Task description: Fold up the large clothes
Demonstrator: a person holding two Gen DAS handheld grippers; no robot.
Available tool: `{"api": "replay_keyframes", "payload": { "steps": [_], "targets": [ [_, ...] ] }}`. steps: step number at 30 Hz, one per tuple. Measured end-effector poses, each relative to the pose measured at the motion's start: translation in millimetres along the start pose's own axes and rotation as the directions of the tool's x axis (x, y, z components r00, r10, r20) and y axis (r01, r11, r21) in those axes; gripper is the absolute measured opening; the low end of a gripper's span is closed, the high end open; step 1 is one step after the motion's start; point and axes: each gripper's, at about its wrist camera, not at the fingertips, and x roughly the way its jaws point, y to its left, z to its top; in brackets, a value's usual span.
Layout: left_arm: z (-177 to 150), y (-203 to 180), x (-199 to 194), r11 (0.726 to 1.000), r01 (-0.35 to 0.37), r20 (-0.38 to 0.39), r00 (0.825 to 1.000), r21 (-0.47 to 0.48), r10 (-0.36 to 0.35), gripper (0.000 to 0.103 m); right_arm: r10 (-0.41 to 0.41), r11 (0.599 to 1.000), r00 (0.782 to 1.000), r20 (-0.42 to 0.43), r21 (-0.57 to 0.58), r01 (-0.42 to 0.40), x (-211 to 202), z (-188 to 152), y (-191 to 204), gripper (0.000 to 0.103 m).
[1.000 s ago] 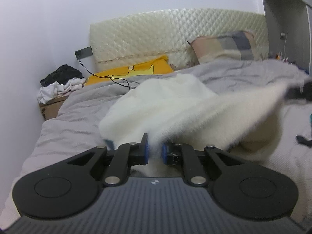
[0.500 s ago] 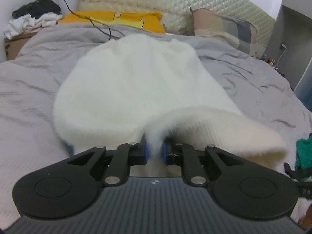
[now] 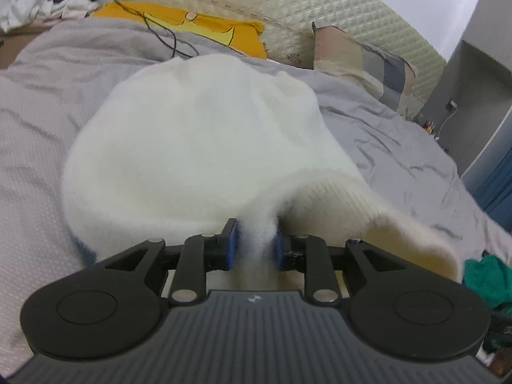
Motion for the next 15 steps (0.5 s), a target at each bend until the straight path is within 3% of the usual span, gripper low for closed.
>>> {"api": "replay_keyframes", "payload": {
  "steps": [1, 3, 10, 12, 14, 15],
  "targets": [
    [-0.6, -1.1, -1.2, 1.0, 0.0, 0.002, 1.0, 0.0, 0.0, 0.027, -0.003, 1.0, 1.0, 0.015, -0.024, 0.003, -2.9, 0.3, 4.8, 0.041],
    [-1.6, -0.7, -3.4, 1.0, -0.004, 0.003, 1.0, -0.012, 0.004, 0.028, 0.009, 0.996, 0.999, 0.04, -0.083, -0.005, -7.3, -2.7, 14.7, 0.065],
    [-10.2, 2.6, -7.2, 0.999, 0.003, 0.025, 1.0, -0.044, -0.002, 0.029, -0.123, 0.963, 0.978, 0.166, -0.219, 0.158, 25.5, 5.4, 38.0, 0.066],
    [-12.5, 4.0, -8.8, 0.998, 0.005, 0.028, 1.0, -0.06, -0.003, 0.031, -0.189, 0.93, 0.967, 0.17, -0.284, 0.232, 43.5, 5.3, 44.4, 0.062],
    [-15.4, 3.6, -11.8, 0.998, 0.003, 0.032, 0.999, -0.063, -0.001, 0.033, -0.235, 0.901, 0.955, 0.181, -0.328, 0.283, 54.0, 1.0, 46.1, 0.044],
    [-17.5, 1.4, -14.2, 0.998, -0.002, 0.036, 0.999, -0.057, 0.004, 0.034, -0.246, 0.898, 0.954, 0.172, -0.331, 0.291, 57.1, -0.5, 43.9, 0.028]
  ]
}}
